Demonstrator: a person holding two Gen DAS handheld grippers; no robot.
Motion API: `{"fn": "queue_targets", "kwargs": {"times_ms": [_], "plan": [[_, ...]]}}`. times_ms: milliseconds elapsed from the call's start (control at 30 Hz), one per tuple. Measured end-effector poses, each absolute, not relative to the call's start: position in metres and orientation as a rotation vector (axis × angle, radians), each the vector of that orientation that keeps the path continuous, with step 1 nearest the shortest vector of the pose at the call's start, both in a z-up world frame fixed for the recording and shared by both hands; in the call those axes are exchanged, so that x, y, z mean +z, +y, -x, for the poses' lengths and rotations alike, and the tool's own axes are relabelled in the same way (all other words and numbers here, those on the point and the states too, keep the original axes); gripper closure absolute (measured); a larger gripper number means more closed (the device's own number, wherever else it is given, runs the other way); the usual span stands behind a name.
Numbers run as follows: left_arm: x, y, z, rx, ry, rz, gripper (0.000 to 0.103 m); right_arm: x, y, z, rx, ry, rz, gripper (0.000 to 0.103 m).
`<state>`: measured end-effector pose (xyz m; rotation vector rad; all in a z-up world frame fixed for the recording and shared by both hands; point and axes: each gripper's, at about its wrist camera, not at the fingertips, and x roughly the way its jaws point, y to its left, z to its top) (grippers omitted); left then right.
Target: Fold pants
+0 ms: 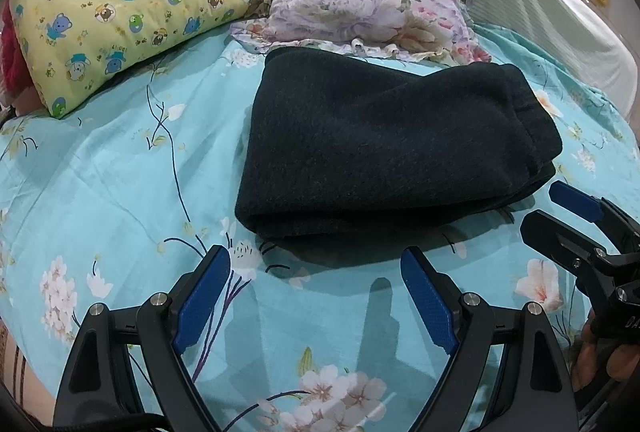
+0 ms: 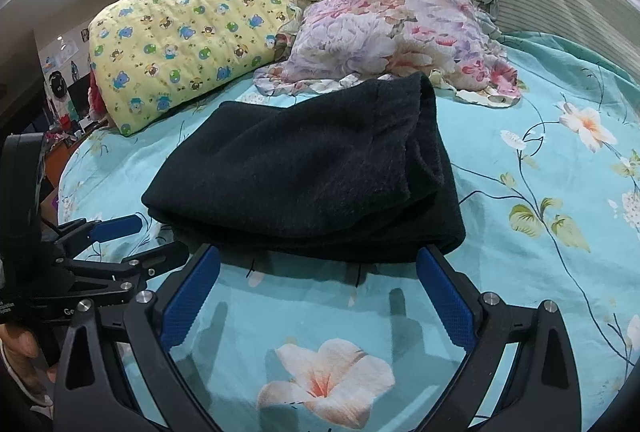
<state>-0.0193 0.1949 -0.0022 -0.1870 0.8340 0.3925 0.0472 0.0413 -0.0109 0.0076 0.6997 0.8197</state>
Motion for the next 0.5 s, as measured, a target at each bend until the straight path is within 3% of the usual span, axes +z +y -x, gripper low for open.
{"fn": "queue_targets", "kwargs": {"times_ms": [500], "plan": [[-0.0054,0.1964,0.0166,0.396,0.848,0.189,0.015,-0.013,0.0455,-0.0455,0.819,0.713,-0.011,0.004]]}}
